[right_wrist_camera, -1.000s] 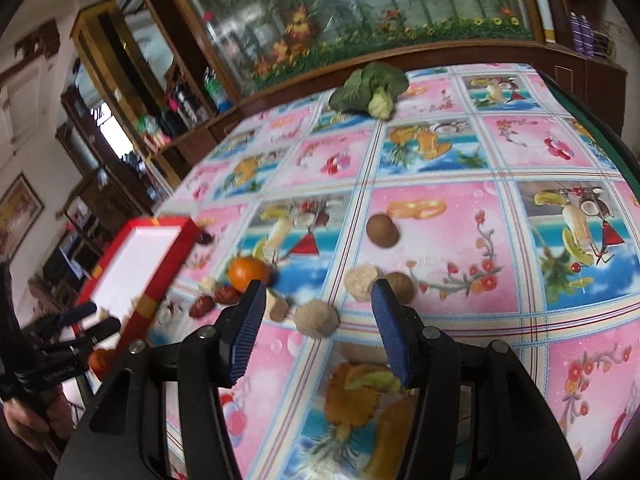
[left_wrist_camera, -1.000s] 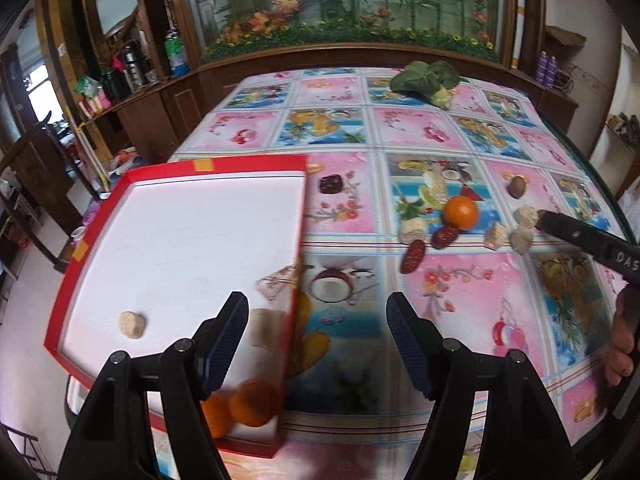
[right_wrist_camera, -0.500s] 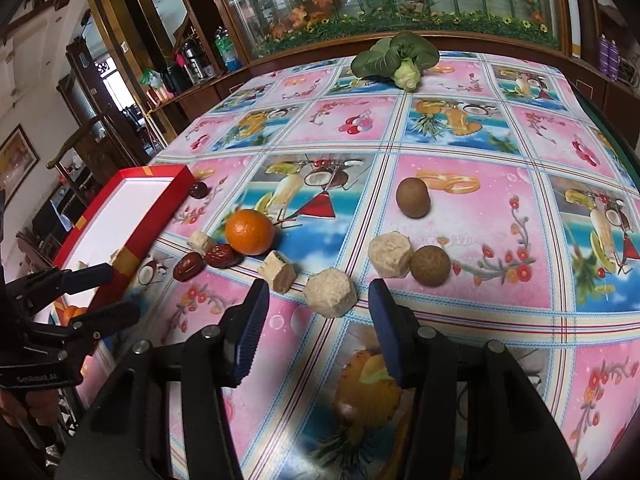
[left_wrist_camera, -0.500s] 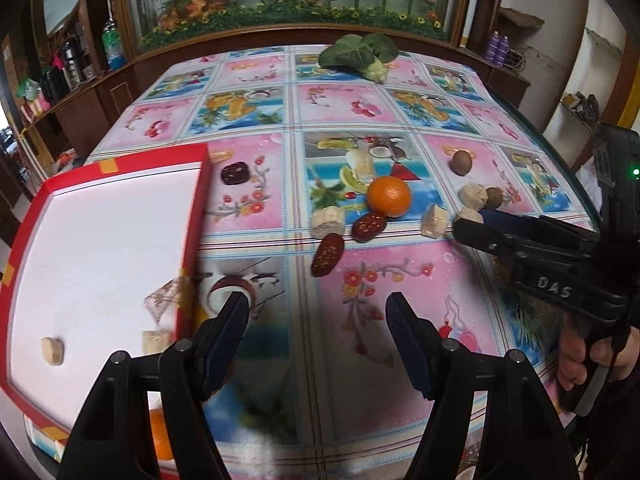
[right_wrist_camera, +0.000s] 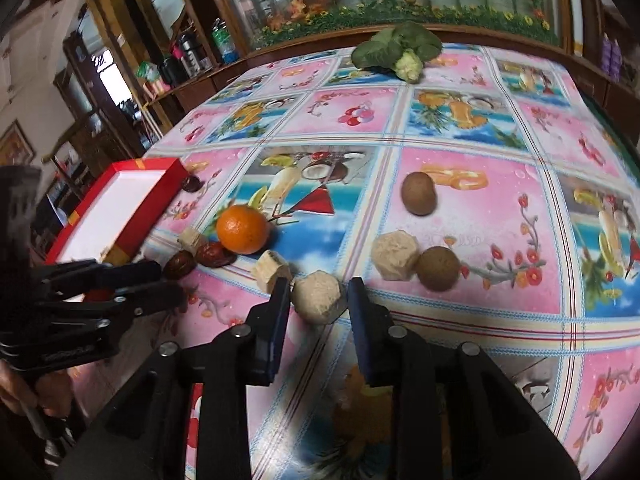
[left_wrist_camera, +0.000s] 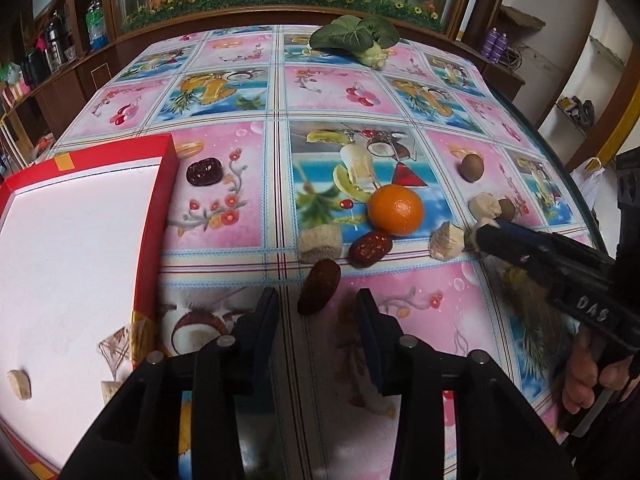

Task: Organize fruits
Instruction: 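Grasp a dark red date with the left tool while the right tool grasps a beige pastry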

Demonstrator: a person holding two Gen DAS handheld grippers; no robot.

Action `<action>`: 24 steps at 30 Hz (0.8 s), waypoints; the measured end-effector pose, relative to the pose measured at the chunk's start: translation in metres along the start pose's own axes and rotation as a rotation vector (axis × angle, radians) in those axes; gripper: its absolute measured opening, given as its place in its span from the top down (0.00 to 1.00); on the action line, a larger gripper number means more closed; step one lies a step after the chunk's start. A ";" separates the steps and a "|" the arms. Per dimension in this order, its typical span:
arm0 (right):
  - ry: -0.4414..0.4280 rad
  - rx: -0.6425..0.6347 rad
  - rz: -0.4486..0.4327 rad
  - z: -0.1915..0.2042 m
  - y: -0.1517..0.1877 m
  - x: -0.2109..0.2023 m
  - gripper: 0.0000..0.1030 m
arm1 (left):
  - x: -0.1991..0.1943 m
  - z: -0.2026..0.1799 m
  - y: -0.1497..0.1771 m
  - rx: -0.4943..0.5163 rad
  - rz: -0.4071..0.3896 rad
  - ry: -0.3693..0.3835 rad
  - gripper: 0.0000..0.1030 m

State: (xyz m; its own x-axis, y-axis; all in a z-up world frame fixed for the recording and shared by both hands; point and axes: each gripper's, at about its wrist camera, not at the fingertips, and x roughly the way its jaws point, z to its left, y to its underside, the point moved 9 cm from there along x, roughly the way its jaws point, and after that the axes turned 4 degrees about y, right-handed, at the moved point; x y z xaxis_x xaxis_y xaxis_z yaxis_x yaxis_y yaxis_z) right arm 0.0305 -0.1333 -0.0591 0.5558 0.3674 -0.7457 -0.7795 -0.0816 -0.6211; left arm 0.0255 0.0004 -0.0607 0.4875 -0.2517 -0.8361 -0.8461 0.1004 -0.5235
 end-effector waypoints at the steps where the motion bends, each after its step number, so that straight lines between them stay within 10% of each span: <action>1: -0.008 0.018 -0.006 -0.003 -0.002 -0.002 0.69 | 0.001 -0.001 -0.001 0.006 -0.001 0.004 0.72; 6: -0.045 0.083 -0.069 -0.010 -0.013 -0.014 0.69 | 0.003 -0.003 -0.003 0.007 -0.013 0.022 0.86; 24: 0.020 0.088 -0.119 -0.022 -0.016 -0.016 0.69 | -0.035 -0.001 -0.002 -0.006 -0.107 0.032 0.87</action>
State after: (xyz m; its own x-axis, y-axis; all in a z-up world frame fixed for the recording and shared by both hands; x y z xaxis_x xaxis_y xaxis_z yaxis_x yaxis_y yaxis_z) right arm 0.0406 -0.1583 -0.0421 0.6506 0.3515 -0.6732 -0.7296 0.0435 -0.6825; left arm 0.0098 0.0076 -0.0300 0.5679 -0.2912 -0.7699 -0.7909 0.0660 -0.6083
